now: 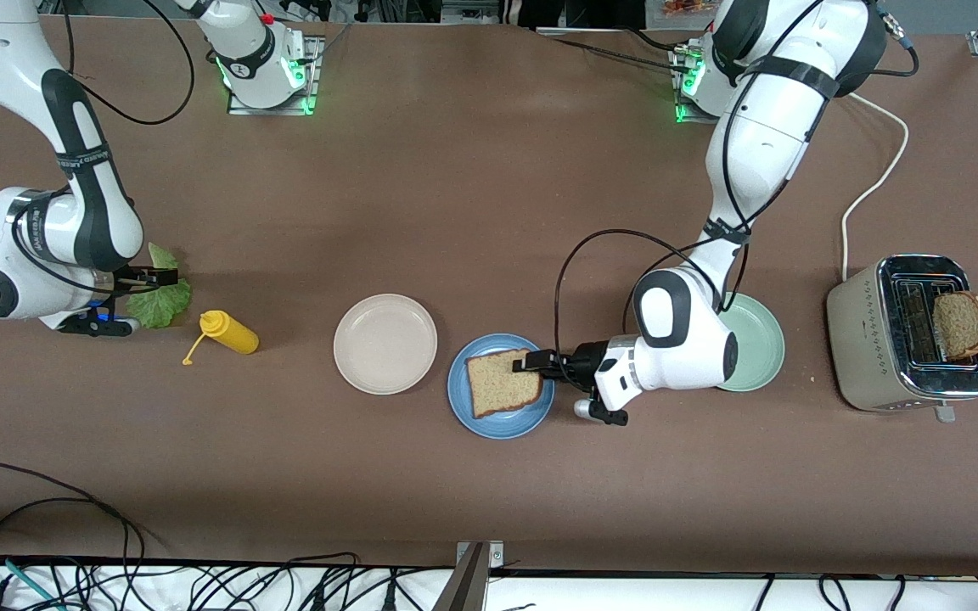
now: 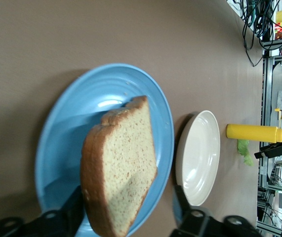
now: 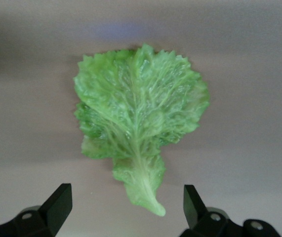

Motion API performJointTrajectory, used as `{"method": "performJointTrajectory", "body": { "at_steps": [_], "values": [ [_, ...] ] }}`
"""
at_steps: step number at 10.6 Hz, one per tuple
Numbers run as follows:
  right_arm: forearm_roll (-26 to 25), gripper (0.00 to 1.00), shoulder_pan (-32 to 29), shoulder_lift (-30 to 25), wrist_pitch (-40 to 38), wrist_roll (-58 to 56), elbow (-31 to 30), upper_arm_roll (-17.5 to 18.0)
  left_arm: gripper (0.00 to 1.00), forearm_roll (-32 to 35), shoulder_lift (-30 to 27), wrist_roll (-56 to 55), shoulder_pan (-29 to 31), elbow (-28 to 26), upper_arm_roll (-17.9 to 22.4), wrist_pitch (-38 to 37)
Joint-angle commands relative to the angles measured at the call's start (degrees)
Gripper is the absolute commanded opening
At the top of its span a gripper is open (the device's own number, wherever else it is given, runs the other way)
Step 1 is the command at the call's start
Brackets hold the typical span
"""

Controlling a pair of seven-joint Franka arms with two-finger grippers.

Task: Make sandwich in blue plate with both arms
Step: 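Lower the bread onto the blue plate while the right gripper reaches the lettuce, then withdraw the left gripper to the toaster while the right gripper lifts the lettuce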

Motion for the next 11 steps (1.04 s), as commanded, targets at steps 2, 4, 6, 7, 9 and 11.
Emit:
{"method": "performJointTrajectory", "body": {
  "at_steps": [2, 4, 6, 7, 9, 11],
  "values": [
    [-1.21, 1.00, -1.79, 2.43, 2.32, -2.99, -0.05, 0.37, 1.00, -2.25, 0.75, 4.80, 3.70, 0.28, 0.03, -0.61],
    [-1.21, 1.00, -1.79, 4.01, 2.50, -3.08, 0.21, 0.37, 1.00, -1.64, 0.49, 5.32, 5.11, -1.56, 0.03, -1.23],
    [-1.12, 0.67, -1.79, 4.64, 2.50, -3.08, 0.30, 0.28, 1.00, -1.46, -0.38, 11.97, 8.96, -4.53, 0.12, -5.43],
    [-1.12, 0.24, -1.79, 4.64, 2.33, -3.08, 0.30, 0.37, 1.00, -0.67, -2.22, 14.09, 10.81, -6.99, 0.12, -6.06],
    [-1.12, 0.00, -1.88, 4.55, 2.15, -3.08, 0.39, 0.37, 1.00, 10.87, -8.10, 11.41, 12.23, -9.12, 0.12, -6.94],
    [-1.03, 0.00, -1.96, 4.55, 2.06, -3.08, 0.56, 0.37, 1.00, 22.66, -12.93, 1.77, 14.51, -9.04, 0.12, -11.84]
  ]
}}
